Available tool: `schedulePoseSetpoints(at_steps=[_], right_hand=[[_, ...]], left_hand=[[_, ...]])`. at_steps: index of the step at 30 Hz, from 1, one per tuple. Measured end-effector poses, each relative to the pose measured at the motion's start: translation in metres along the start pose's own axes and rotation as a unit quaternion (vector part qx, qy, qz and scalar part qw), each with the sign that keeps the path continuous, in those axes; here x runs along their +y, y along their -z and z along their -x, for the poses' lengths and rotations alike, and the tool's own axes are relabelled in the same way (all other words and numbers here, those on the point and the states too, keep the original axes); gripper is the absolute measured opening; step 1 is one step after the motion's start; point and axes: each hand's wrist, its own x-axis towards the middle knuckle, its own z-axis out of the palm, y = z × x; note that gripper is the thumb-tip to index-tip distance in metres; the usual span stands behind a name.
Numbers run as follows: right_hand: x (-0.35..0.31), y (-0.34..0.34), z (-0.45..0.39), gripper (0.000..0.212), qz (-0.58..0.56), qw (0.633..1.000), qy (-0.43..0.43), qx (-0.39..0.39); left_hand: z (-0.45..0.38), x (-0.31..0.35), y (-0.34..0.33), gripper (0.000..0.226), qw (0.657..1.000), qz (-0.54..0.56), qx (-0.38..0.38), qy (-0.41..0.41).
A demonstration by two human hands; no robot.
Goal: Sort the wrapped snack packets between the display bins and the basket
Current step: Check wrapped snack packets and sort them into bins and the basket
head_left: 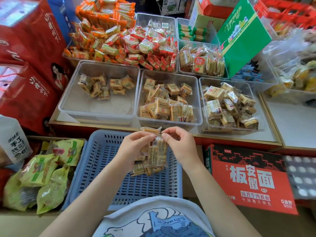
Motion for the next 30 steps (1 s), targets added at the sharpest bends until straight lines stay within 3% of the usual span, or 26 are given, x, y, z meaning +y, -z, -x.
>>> schedulePoseSetpoints(at_steps=[5,9,12,14,17,19,24,30], right_hand=[[0.003,0.000,0.000,0.009,-0.077,0.992,-0.084,-0.050],[-0.003,-0.002,0.000,0.019,-0.164,0.979,-0.109,-0.053],[-0.012,0.002,-0.003,0.027,-0.242,0.956,-0.152,-0.060],[-0.013,0.004,-0.006,0.029,-0.217,0.960,-0.167,-0.054],[-0.012,0.004,-0.009,0.021,-0.162,0.968,-0.180,-0.067],[-0.015,0.002,-0.009,0.018,-0.139,0.971,-0.178,-0.081],[-0.015,-0.004,-0.009,0.009,-0.038,0.987,-0.125,-0.090],[-0.013,-0.006,-0.009,0.004,0.026,0.993,-0.086,-0.073]], left_hand=[[0.002,0.001,0.002,0.018,0.999,0.035,0.015,-0.027],[0.002,0.003,0.003,0.041,1.000,-0.008,-0.006,-0.025],[0.000,0.006,0.007,0.033,0.999,0.004,-0.033,-0.010],[-0.001,0.008,0.012,0.030,0.998,0.005,-0.055,-0.015],[-0.003,0.005,0.018,0.067,0.996,-0.009,-0.082,-0.038],[-0.004,0.004,0.018,0.077,0.994,-0.035,-0.089,-0.056],[-0.005,0.003,0.018,0.044,0.992,-0.081,-0.050,-0.082],[-0.005,-0.006,0.019,0.034,0.990,-0.093,-0.013,-0.101]])
